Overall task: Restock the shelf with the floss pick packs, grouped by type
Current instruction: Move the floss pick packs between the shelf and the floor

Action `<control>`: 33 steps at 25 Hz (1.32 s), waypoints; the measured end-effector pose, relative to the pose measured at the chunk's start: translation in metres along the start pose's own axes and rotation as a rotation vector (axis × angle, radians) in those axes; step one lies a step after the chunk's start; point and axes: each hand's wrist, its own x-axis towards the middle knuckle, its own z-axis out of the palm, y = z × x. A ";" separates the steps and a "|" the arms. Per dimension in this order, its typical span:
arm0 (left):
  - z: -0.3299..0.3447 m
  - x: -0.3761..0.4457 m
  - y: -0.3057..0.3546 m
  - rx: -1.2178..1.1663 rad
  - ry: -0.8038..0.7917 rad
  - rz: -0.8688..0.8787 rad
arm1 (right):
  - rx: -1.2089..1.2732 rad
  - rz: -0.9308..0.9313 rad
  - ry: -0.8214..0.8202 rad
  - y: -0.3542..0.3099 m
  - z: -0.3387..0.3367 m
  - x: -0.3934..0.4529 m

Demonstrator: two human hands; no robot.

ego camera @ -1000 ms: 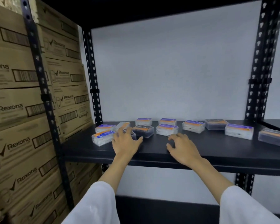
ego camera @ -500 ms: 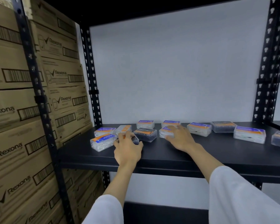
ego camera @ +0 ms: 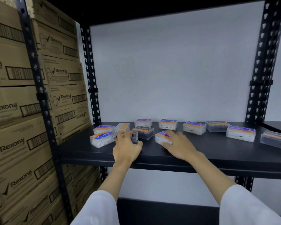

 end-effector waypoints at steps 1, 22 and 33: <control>-0.002 -0.001 0.000 0.006 -0.020 0.002 | 0.038 -0.007 -0.013 0.001 0.000 -0.004; 0.039 -0.252 -0.091 -0.183 -0.164 -0.243 | 0.256 -0.033 -0.249 0.048 0.090 -0.233; 0.227 -0.359 -0.246 0.006 -0.525 -0.558 | 0.233 0.292 -0.523 0.146 0.306 -0.284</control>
